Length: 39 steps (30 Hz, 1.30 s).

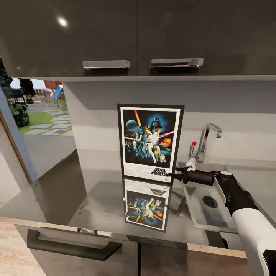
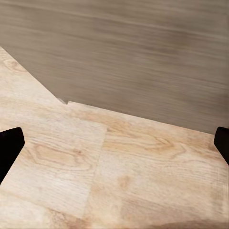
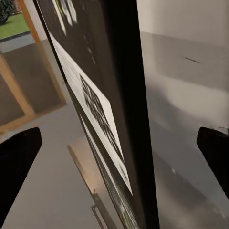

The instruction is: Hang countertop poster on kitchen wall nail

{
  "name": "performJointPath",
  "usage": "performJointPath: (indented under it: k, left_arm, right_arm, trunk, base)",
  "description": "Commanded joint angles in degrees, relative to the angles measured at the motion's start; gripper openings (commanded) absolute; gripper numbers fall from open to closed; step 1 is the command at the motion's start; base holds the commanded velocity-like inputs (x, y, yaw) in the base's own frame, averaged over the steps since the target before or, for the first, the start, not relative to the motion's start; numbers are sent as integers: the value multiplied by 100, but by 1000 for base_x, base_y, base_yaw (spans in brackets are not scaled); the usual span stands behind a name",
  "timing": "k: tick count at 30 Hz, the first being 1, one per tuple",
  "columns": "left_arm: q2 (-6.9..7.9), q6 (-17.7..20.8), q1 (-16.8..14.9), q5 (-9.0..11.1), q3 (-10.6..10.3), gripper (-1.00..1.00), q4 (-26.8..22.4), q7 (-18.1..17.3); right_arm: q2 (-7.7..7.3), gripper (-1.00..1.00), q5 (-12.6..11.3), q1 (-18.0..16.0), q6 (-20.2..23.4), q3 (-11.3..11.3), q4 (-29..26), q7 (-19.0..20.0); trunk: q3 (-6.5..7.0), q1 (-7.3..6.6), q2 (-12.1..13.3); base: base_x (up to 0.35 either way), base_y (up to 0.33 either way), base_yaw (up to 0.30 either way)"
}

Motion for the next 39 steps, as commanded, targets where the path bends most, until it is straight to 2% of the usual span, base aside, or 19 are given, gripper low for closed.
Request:
performJointPath:
  k: [1, 27, 28, 39]
  left_arm:
    - [0, 1, 3, 0, 4, 100, -8, -5]
    - [0, 1, 1, -2, 4, 100, -8, -5]
    - [0, 1, 2, 3, 4, 100, -14, -5]
    - [29, 1, 1, 4, 4, 100, -10, -5]
  right_arm:
    - [2, -100, 5, -3, 52, -13, -4, 27]
    - [2, -100, -3, -3, 55, -13, -45, 28]
    - [9, -100, -4, -3, 60, -6, -290, 34]
    - [11, -100, -4, 5, 61, -1, -385, 37]
  trunk:
    - [-5, 0, -3]
    - [-5, 0, -3]
    - [-5, 0, -3]
    - [-5, 0, -3]
  base:
    - [0, 0, 0]
    - [0, 0, 0]
    - [0, 0, 0]
    - [-70, 0, 0]
